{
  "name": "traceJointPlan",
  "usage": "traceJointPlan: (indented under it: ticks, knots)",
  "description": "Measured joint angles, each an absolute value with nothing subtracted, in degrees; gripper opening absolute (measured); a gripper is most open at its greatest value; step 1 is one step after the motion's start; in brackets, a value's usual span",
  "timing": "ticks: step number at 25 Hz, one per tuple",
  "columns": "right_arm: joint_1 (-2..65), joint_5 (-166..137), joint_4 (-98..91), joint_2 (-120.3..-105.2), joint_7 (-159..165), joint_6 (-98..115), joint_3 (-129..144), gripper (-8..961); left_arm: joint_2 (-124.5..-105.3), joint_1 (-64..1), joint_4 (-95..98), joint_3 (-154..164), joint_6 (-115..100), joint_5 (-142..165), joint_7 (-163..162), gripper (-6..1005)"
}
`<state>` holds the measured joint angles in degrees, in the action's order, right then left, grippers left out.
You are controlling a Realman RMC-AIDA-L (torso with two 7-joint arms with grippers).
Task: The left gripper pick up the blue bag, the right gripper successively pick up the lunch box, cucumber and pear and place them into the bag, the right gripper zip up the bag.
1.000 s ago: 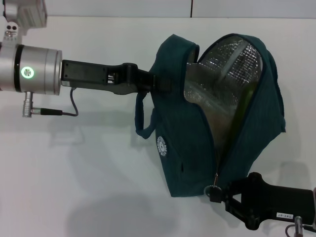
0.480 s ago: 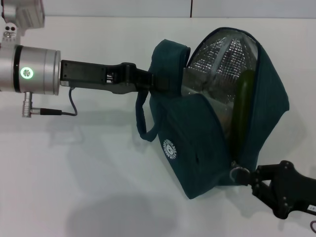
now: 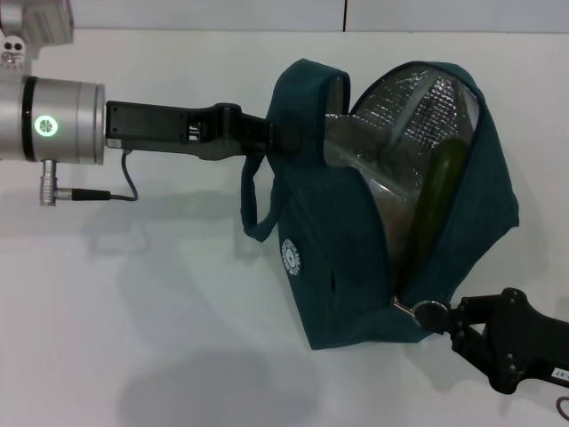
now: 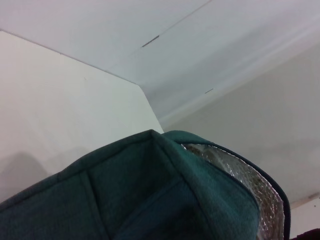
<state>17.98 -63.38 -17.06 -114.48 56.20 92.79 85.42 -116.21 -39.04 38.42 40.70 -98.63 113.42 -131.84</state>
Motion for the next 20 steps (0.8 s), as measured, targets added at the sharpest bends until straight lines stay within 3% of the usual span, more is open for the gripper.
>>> traceJointPlan:
  ticks: [20]
  knots:
    - [21.2, -59.7, -17.8, -115.44, 51.6, 96.3, 84.3, 9, -117.06, -36.2, 38.5, 40.7, -98.4, 108.9, -120.7, 67]
